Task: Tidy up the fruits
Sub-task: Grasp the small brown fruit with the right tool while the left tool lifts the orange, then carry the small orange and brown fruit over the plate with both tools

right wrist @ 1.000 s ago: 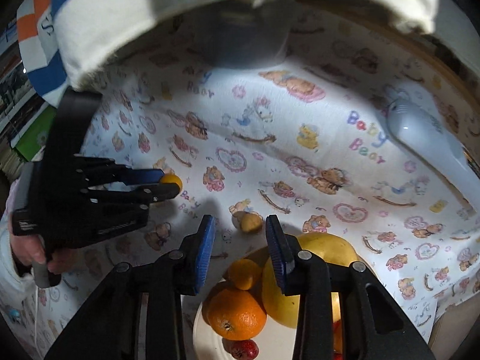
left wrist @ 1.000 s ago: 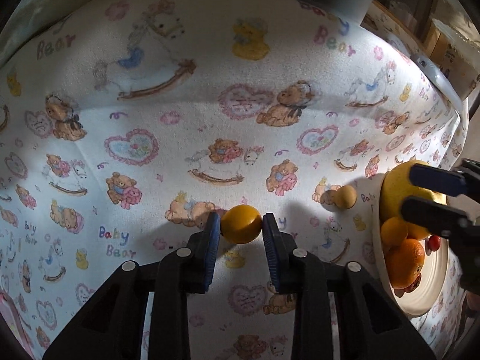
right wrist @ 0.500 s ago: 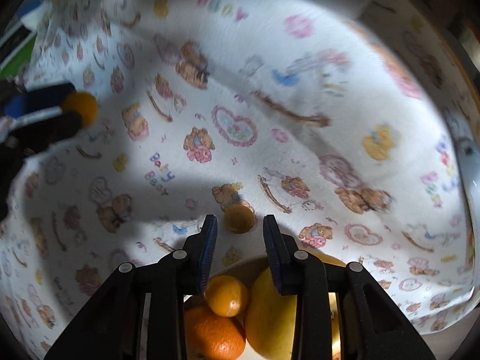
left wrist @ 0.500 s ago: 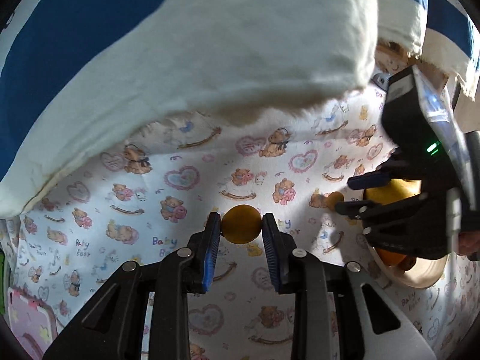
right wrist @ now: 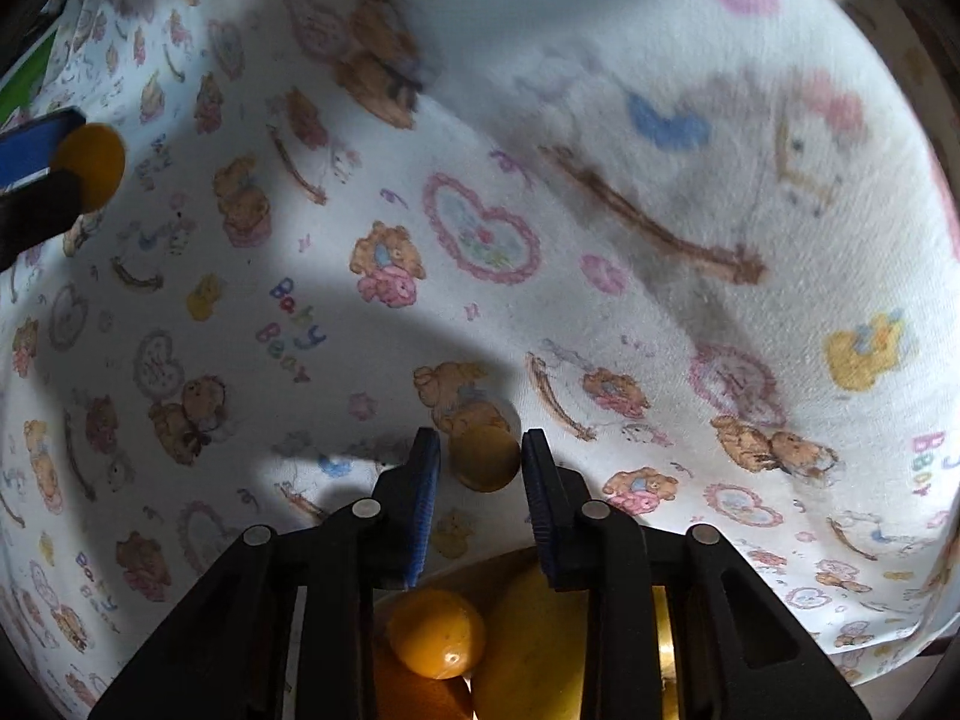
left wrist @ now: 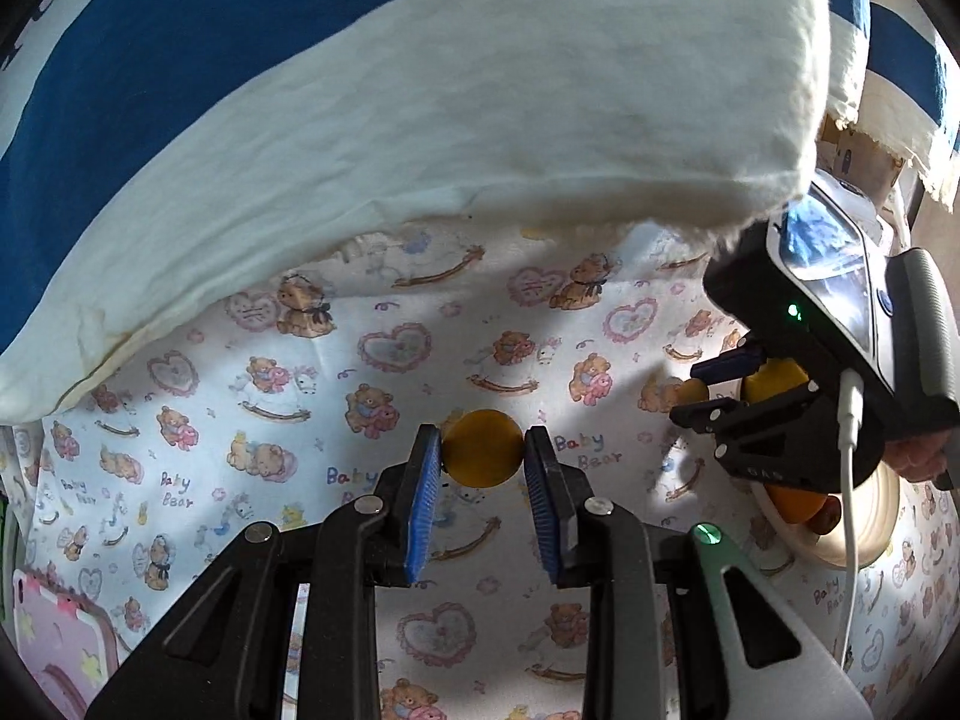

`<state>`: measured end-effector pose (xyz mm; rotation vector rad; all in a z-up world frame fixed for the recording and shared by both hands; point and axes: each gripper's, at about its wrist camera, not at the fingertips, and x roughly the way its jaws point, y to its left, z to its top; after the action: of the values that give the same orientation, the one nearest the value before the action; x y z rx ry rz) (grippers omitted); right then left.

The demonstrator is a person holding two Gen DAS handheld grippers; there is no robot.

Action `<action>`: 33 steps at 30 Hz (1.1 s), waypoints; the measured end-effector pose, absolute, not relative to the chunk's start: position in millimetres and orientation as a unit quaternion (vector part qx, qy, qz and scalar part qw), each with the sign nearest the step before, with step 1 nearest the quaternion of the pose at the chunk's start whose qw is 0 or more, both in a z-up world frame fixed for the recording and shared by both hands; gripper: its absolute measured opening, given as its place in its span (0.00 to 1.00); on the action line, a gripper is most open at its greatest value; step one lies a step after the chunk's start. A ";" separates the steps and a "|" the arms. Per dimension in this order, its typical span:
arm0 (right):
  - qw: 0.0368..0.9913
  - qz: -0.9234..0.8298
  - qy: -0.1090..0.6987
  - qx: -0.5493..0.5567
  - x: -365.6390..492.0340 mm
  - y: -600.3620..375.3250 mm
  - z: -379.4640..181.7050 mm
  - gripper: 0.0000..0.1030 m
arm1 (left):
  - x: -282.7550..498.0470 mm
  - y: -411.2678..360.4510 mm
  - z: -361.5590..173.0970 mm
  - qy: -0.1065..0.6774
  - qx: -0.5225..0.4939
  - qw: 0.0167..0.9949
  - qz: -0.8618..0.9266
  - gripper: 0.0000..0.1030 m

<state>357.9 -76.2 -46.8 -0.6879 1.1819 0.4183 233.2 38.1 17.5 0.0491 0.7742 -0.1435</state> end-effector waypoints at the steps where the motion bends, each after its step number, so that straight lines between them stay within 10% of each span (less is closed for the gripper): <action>1: 0.754 0.190 0.546 -0.311 362.6 -78.4 -45.5 0.28 | 232.9 38.5 17.9 0.377 0.024 0.923 -0.069 0.27; 33: 0.893 0.212 0.381 -0.115 169.6 -120.1 53.5 0.24 | 136.5 26.0 55.0 0.309 0.003 0.947 -0.086 0.27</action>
<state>169.6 -120.1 53.5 -0.2385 0.7899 0.4397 136.5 26.0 55.0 0.0055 0.6296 -0.1759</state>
